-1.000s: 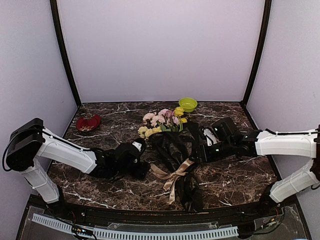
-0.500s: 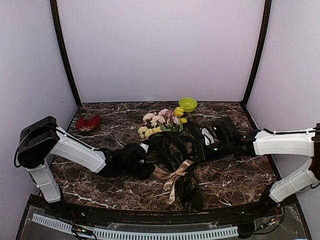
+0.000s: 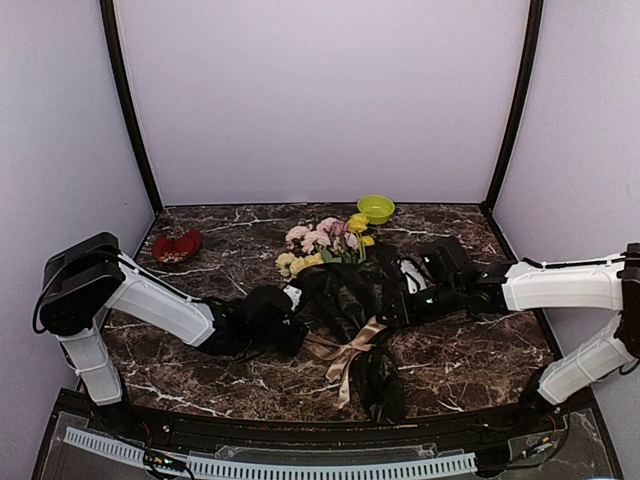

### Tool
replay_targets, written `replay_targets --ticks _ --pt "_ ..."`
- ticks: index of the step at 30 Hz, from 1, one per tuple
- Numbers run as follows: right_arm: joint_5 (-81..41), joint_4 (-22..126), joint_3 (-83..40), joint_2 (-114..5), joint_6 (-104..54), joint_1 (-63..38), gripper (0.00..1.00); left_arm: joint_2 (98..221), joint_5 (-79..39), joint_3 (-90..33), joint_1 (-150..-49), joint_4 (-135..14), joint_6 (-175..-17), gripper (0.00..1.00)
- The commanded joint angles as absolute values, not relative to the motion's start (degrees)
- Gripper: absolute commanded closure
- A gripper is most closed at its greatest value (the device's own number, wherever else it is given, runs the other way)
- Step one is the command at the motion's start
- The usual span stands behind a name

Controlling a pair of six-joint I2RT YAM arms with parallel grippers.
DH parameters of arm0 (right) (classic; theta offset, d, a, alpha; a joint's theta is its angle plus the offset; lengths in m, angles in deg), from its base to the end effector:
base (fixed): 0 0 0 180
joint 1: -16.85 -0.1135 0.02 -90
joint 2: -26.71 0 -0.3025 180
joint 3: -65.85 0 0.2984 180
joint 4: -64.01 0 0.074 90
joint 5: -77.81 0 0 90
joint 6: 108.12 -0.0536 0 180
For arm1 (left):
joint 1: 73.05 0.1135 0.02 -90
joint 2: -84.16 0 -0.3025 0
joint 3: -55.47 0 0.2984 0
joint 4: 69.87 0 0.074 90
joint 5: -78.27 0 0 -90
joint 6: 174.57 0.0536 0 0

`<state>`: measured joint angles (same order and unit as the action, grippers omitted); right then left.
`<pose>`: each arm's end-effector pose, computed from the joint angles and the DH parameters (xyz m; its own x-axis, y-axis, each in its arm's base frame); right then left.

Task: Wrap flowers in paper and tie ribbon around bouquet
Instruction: Adjust the ribbon on the folded bouquet.

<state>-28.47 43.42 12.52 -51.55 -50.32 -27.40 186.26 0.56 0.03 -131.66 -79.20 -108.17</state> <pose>0.2165 0.2319 0.1944 -0.8644 -0.1279 -0.4863 -0.4135 0.7312 0.5426 0.2122 -0.3259 0.1156 -0.5881 0.2128 -0.7803 0.5571 0.8060 -0.2001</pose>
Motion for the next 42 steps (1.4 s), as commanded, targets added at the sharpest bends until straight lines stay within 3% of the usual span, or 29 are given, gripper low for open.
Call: replay_targets --ticks 1,4,20,42 --pt "-29.42 44.9 12.95 -52.22 -49.34 -27.78 0.94 186.16 -0.81 -0.96 -131.41 -82.76 -105.81 1.0" --pt "-29.55 44.08 13.39 -51.82 -48.98 -27.74 1.0 185.9 -0.12 -1.14 -131.41 -83.65 -104.39 1.0" --pt "-29.51 42.58 21.62 -46.66 -49.68 -27.78 1.0 185.68 7.38 -4.54 -131.03 -84.28 -98.48 1.0" --pt "-29.31 43.76 27.07 -48.08 -49.67 -27.77 1.0 191.82 7.51 -4.24 -129.74 -79.98 -103.44 1.0"
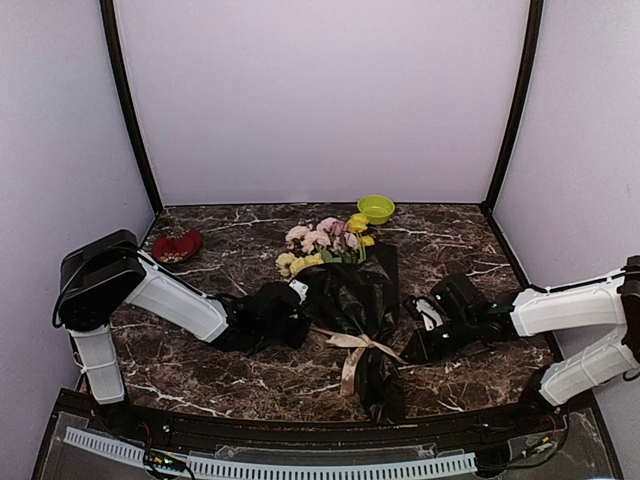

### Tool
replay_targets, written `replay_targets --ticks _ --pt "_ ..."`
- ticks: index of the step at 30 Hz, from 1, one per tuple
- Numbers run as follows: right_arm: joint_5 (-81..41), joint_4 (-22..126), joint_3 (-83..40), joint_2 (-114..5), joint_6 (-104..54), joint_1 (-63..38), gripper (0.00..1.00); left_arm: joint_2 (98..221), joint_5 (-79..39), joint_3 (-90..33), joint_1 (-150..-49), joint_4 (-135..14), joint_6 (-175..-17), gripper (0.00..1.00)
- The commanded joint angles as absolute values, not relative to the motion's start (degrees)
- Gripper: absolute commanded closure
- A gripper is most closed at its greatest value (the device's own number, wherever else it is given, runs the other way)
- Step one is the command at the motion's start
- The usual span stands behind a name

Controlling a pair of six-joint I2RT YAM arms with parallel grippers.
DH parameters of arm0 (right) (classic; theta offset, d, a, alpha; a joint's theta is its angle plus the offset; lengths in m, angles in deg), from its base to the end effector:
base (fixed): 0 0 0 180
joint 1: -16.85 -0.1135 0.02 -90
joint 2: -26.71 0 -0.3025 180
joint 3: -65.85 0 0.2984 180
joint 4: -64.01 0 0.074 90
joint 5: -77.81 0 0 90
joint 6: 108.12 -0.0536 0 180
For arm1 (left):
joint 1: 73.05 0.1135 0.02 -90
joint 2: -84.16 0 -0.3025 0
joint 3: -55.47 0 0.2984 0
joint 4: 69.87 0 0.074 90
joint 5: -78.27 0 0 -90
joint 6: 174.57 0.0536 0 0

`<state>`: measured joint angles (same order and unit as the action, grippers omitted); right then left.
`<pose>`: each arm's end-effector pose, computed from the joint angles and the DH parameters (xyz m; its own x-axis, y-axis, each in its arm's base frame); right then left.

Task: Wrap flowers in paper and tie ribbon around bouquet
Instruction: Adjust the ribbon on the folded bouquet.

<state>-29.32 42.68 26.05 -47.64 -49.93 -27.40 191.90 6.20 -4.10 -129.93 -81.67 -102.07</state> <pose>0.1712 0.1888 0.1319 -0.9178 -0.1909 -0.3481 -0.3547 0.7882 0.5029 0.2388 -0.3359 0.1051 -0.5079 0.2549 -0.8228 0.5334 0.8431 -0.0680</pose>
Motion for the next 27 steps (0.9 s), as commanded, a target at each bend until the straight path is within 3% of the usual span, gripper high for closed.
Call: replay_targets --ticks 1,22,24,27 --pt "-29.41 43.79 27.19 -48.16 -49.67 -27.79 1.0 191.82 7.51 -4.07 -129.74 -80.0 -103.51 1.0" --pt "-29.06 43.49 26.22 -47.95 -49.36 -27.77 0.99 191.47 4.13 -2.28 -129.66 -80.73 -103.32 1.0" --pt "-28.42 42.93 25.65 -47.2 -49.32 -27.79 0.92 190.78 2.8 -2.28 -129.74 -81.43 -102.55 1.0" --pt "-26.62 41.63 24.58 -45.65 -49.34 -27.72 0.8 189.07 2.51 -2.21 -129.73 -81.3 -102.02 0.85"
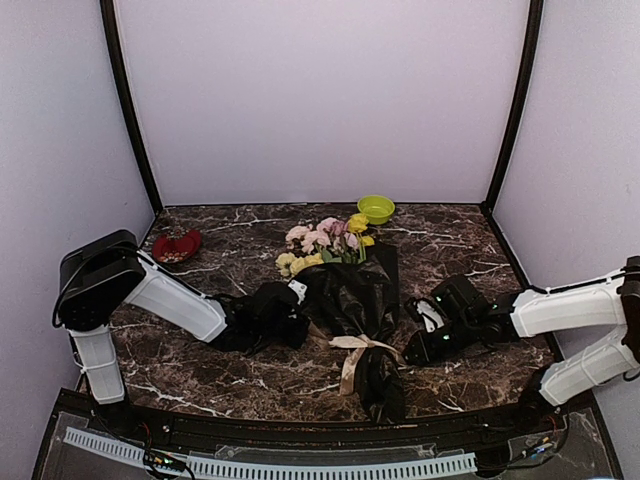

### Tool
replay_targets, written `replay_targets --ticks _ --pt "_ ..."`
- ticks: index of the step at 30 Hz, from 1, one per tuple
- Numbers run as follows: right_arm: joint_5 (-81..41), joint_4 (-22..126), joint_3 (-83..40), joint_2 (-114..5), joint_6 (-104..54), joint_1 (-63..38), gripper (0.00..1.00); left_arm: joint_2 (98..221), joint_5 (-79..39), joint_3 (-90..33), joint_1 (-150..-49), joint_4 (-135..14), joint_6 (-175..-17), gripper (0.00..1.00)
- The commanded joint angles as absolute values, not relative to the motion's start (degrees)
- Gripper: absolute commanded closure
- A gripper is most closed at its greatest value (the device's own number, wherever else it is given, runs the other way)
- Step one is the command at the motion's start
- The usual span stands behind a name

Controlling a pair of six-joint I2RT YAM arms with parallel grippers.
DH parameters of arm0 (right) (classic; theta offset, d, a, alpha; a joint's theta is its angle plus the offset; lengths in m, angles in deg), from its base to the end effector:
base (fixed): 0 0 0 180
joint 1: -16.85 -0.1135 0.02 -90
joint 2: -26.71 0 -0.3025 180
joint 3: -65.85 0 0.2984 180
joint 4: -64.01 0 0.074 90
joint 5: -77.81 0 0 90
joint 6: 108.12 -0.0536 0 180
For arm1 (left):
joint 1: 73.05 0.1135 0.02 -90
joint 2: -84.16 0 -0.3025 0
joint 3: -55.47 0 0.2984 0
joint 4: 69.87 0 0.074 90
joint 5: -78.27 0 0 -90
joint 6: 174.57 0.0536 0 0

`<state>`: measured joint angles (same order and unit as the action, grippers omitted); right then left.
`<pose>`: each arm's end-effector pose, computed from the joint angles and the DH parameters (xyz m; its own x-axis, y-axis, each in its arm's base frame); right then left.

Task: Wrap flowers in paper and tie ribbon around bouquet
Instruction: Adjust the ribbon on the folded bouquet.

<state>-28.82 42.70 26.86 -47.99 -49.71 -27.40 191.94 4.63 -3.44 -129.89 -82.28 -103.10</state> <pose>0.1689 0.1859 0.1259 -0.9205 -0.1960 -0.3379 -0.3498 0.7987 0.4896 0.2366 -0.3346 0.1023 -0.5241 0.2446 -0.8158 0.5408 0.8355 -0.0969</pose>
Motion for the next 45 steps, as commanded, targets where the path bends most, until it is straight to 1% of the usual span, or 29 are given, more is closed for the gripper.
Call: replay_targets --ticks 1,4,7,11,13,15,17,18,20,21,24,32,34,37,39,43,45 --pt "-25.82 41.12 24.21 -45.05 -49.32 -27.67 0.77 188.33 2.63 -2.24 -129.66 -80.98 -101.96 0.8" --pt "-23.61 39.39 23.1 -42.72 -49.02 -27.39 0.67 185.45 3.06 -1.82 -129.72 -80.07 -101.73 0.67" --pt "-21.51 37.78 22.07 -40.63 -48.59 -26.7 0.62 182.82 2.97 -0.92 -129.74 -79.99 -101.33 0.56" --pt "-20.08 36.03 20.8 -38.7 -47.98 -25.5 0.6 179.44 3.28 0.99 -129.74 -80.98 -99.96 0.44" --pt "-19.84 35.37 20.41 -38.2 -47.75 -25.03 0.6 177.38 1.87 2.91 -129.94 -83.64 -97.95 0.4" --pt "-19.83 35.08 20.2 -37.99 -47.53 -24.66 0.59 175.39 -0.85 5.84 -131.08 -87.88 -94.54 0.39" --pt "-20.03 35.03 20.28 -38.0 -47.39 -24.42 0.59 174.08 -2.98 7.32 -133.57 -91.33 -89.1 0.41" --pt "-20.2 35.15 20.34 -38.07 -47.41 -24.37 0.59 173.93 -3.74 7.46 -135.34 -92.28 -85.9 0.44" --pt "-20.7 35.42 20.44 -38.55 -47.47 -24.28 0.59 174.93 -5.05 6.72 -138.68 -91.45 -79.81 0.5" --pt "-20.98 35.55 20.48 -38.74 -47.47 -24.28 0.59 176.13 -6.44 5.98 -140.05 -90.22 -77.62 0.51" --pt "-21.72 35.72 20.47 -39.39 -47.56 -24.28 0.59 179.01 -9.09 3.14 -140.46 -86.38 -77.87 0.51" --pt "-22.17 35.8 20.55 -39.36 -47.65 -24.28 0.59 184.48 -4.36 -1.22 -140.41 -84.73 -77.11 0.51" --pt "-22.37 35.8 20.46 -39.52 -47.65 -24.28 0.59 186.08 -3.3 -2.89 -140.44 -83.3 -76.77 0.57" --pt "-22.48 35.83 20.54 -39.41 -47.65 -24.28 0.59 187.19 -2.67 -3.89 -140.42 -83.05 -76.49 0.7" --pt "-22.39 35.81 20.72 -39.25 -47.73 -24.28 0.59 187.26 -2.58 -3.87 -140.4 -83.51 -76.49 0.75" --pt "-22.29 35.89 21.33 -38.7 -47.81 -24.26 0.59 187.72 -1.72 -3.64 -140.36 -83.43 -76.32 0.74" --pt "-22.51 35.92 21.39 -38.72 -47.74 -24.28 0.59 187.86 -1.24 -3.51 -140.38 -83.16 -76.36 0.75"
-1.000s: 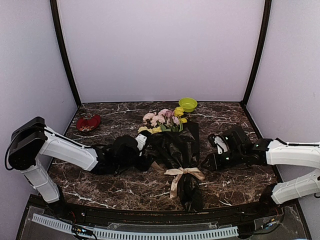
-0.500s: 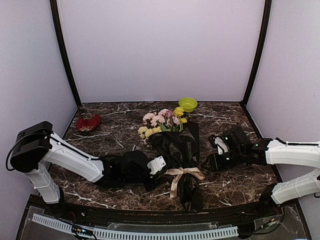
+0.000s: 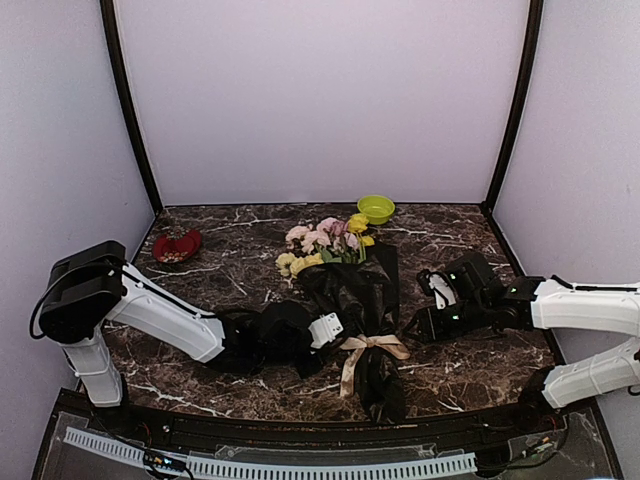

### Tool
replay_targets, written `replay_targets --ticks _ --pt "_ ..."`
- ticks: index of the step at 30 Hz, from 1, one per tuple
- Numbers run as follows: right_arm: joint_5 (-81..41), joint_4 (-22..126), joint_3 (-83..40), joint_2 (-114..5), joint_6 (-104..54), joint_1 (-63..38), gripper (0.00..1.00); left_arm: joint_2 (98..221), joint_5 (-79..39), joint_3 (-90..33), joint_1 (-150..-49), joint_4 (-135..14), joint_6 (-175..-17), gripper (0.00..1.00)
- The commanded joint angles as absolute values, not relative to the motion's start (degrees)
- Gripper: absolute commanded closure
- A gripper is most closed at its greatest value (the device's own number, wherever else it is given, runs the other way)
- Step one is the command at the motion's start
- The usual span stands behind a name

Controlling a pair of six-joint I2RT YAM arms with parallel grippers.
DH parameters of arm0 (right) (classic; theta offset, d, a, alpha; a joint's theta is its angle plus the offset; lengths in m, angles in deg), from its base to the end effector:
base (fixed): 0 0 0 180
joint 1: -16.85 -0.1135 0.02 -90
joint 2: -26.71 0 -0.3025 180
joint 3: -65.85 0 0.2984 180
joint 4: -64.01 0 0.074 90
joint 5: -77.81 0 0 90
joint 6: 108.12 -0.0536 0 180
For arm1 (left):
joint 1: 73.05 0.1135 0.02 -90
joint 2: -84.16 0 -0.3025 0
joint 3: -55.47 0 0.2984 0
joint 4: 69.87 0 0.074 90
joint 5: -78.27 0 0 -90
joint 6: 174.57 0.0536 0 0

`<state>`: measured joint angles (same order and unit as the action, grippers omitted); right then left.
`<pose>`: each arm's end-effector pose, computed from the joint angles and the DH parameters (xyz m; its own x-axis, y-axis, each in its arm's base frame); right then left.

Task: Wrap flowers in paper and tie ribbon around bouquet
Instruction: Adjust the ribbon on the folded bouquet.

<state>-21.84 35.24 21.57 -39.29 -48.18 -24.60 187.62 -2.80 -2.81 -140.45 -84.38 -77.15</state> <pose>0.1851 0.1755 0.1816 -0.8674 -0.1073 -0.4859 -0.3443 0.8343 0.4306 0.1652 -0.3753 0.1313 -0.0832 0.5319 -0.8427 0.8788 0.4379 0.1896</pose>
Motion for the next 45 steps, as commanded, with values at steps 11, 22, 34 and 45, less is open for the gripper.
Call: replay_targets --ticks 11,22,34,45 --pt "-22.77 36.23 21.21 -38.96 -47.74 -24.28 0.58 184.68 -1.81 -0.22 -140.38 -85.24 -77.81 1.0" --pt "-23.34 37.07 21.12 -40.32 -47.74 -24.28 0.59 180.96 -7.12 5.02 -140.45 -84.42 -82.24 1.0" --pt "-23.57 37.03 21.18 -40.53 -47.65 -24.28 0.58 181.23 -12.02 6.3 -140.9 -82.26 -85.76 1.0" --pt "-17.03 35.65 22.04 -34.12 -45.5 -17.3 0.55 171.02 -7.18 11.19 -140.51 -84.17 -88.55 0.32"
